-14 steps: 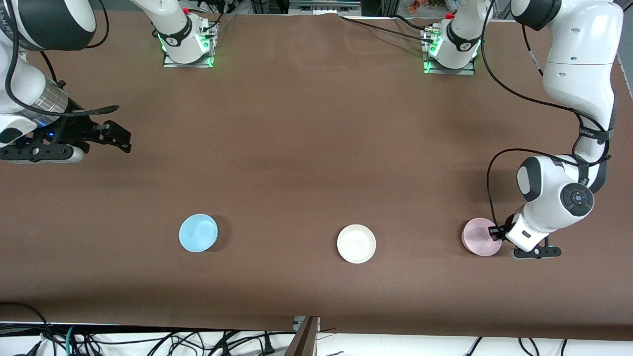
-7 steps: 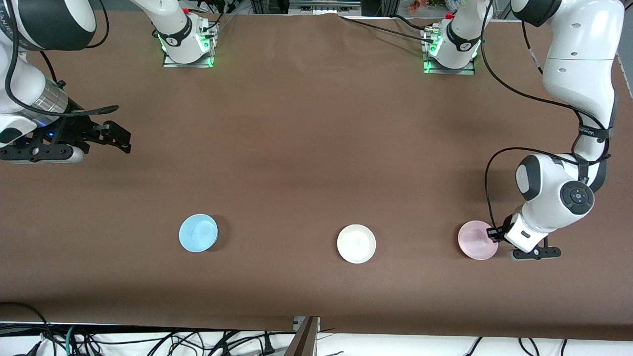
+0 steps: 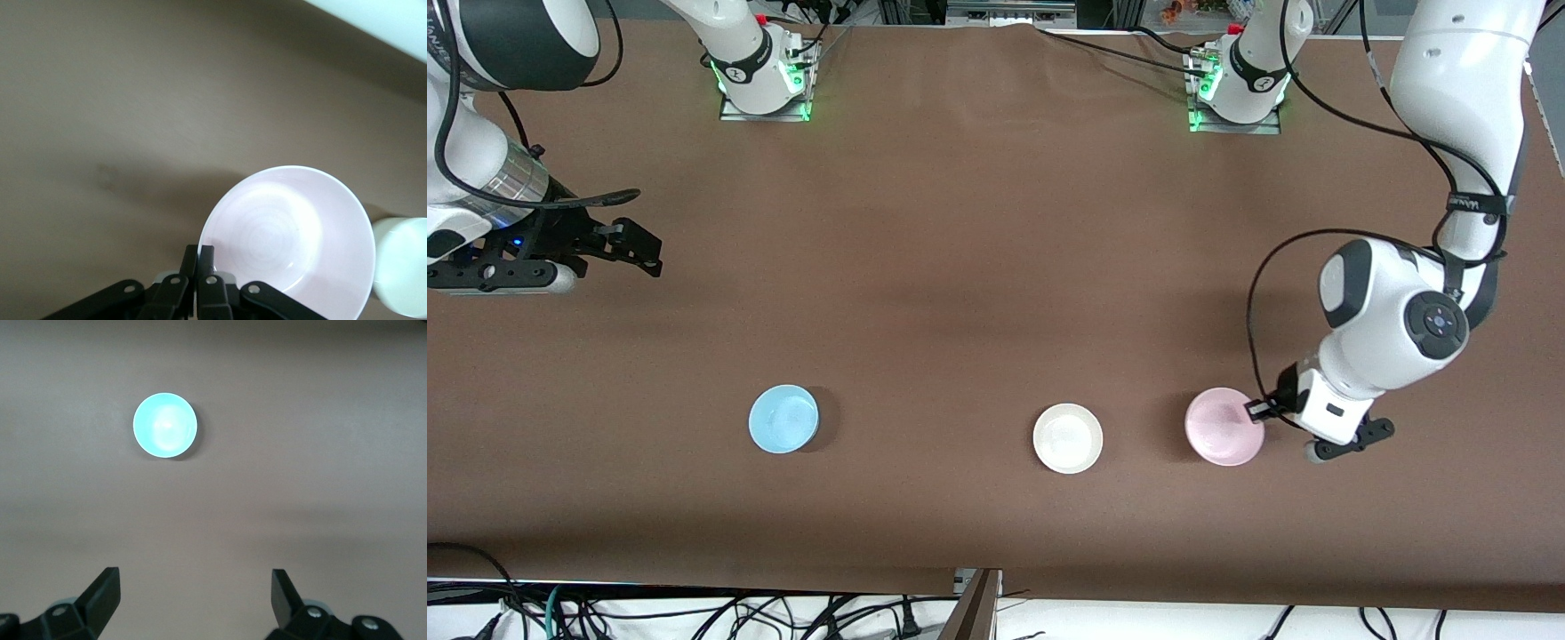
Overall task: Stack pink and blue bowls on white bowl
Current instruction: 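Carry the pink bowl over the white bowl and lower it in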
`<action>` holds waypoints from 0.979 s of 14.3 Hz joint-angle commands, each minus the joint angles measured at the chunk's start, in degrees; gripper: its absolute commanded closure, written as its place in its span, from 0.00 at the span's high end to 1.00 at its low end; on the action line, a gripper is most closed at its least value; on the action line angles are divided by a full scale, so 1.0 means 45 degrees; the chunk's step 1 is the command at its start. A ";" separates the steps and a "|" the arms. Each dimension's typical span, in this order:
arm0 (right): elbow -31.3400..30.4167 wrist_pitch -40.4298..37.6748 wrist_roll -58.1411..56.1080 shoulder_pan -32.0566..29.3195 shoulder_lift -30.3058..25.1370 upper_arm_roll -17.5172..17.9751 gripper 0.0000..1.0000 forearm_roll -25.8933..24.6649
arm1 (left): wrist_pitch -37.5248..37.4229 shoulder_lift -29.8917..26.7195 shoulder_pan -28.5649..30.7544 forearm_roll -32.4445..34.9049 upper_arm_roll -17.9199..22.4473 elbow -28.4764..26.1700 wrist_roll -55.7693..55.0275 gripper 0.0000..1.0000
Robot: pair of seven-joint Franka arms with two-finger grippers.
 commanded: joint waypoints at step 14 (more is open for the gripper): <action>0.0053 0.0136 0.0068 0.0028 -0.0036 -0.0028 1.00 0.0127 | 0.0016 0.2925 -0.4134 0.2554 0.0539 0.3480 -0.8326 0.00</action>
